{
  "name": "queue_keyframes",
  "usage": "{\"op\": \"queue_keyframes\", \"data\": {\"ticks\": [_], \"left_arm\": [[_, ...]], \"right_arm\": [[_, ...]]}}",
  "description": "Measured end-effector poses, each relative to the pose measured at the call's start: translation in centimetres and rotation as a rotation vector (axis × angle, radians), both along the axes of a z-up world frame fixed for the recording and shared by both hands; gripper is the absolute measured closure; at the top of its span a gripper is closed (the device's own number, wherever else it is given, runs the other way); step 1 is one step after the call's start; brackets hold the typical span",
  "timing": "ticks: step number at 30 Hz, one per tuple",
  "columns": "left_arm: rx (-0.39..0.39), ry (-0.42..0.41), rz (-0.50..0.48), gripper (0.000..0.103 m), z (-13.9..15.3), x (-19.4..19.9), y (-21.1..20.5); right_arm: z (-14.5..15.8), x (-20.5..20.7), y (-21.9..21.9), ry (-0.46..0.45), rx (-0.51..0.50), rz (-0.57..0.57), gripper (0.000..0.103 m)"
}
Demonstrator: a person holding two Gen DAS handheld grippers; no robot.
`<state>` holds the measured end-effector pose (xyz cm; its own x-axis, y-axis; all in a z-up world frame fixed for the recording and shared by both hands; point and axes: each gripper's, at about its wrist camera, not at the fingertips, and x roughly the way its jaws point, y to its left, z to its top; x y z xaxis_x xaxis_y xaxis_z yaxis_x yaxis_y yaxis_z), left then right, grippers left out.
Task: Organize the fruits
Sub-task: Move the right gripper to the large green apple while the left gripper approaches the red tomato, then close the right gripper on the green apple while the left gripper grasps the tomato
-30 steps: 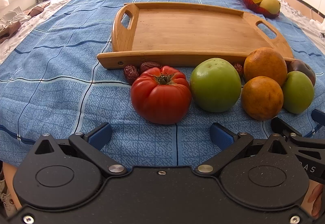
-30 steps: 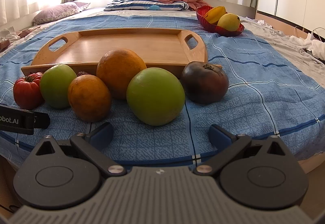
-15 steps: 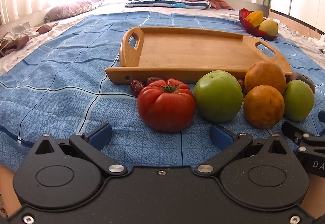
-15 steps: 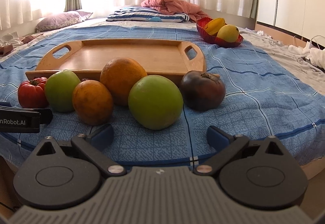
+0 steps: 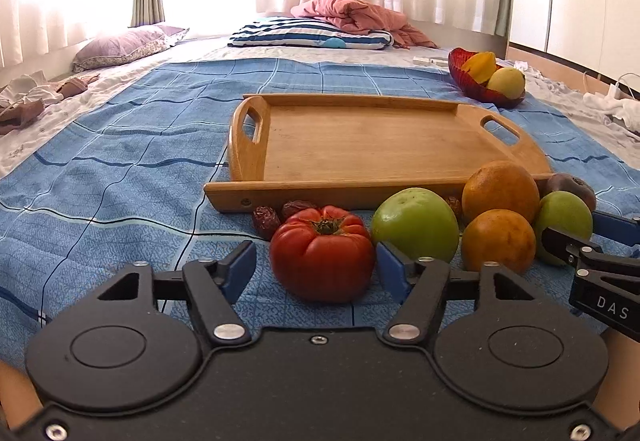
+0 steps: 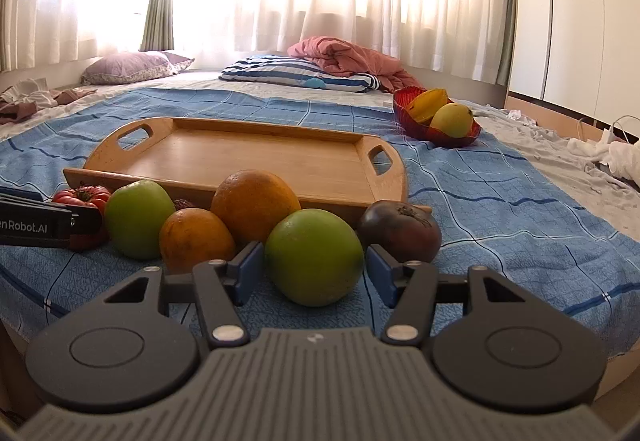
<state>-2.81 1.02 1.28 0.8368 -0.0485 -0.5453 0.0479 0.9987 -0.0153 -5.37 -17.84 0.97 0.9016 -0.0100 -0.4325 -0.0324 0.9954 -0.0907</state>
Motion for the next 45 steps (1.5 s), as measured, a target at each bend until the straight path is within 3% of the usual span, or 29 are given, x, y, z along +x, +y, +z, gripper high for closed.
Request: {"op": "queue_keyframes", "data": {"ticks": [7, 11, 16, 20, 24, 26, 29, 32, 38, 45], "left_arm": [[0.011, -0.001, -0.02, 0.047, -0.2, 0.1, -0.2], [0.01, 0.003, -0.026, 0.046, -0.2, 0.2, -0.1], [0.008, 0.009, -0.012, 0.035, -0.2, 0.5, 0.2], [-0.011, 0.014, -0.018, 0.034, -0.3, 0.8, 0.6], [-0.051, 0.032, -0.048, 0.045, -0.3, 1.1, 1.0], [-0.054, 0.032, -0.05, 0.045, -0.4, 1.2, 1.1], [-0.046, 0.039, -0.062, 0.043, -0.7, 1.4, 1.1], [-0.083, 0.097, -0.05, 0.044, -1.4, 2.1, 1.4], [-0.018, 0.066, -0.022, 0.045, -1.1, 1.4, 0.2], [0.021, -0.015, -0.003, 0.046, 0.5, -0.1, -0.1]], "right_arm": [[-0.1, 0.4, 0.1, 0.011, -0.041, 0.018, 0.04], [-0.3, 0.7, 0.2, 0.022, -0.065, 0.029, 0.031], [-0.5, 1.2, 0.3, 0.035, -0.075, 0.036, 0.03], [-0.7, 1.5, 0.3, 0.036, -0.076, 0.039, 0.029], [-0.9, 1.7, 0.2, 0.039, -0.06, 0.034, 0.029], [-0.9, 1.8, 0.1, 0.038, -0.056, 0.035, 0.029], [-0.9, 1.9, 0.0, 0.041, -0.056, 0.042, 0.039], [-0.8, 1.8, 0.0, 0.039, -0.051, 0.037, 0.041], [-0.2, 1.3, -0.8, 0.034, 0.044, 0.019, 0.041], [0.9, 0.6, -1.2, -0.01, 0.064, 0.002, 0.041]]}}
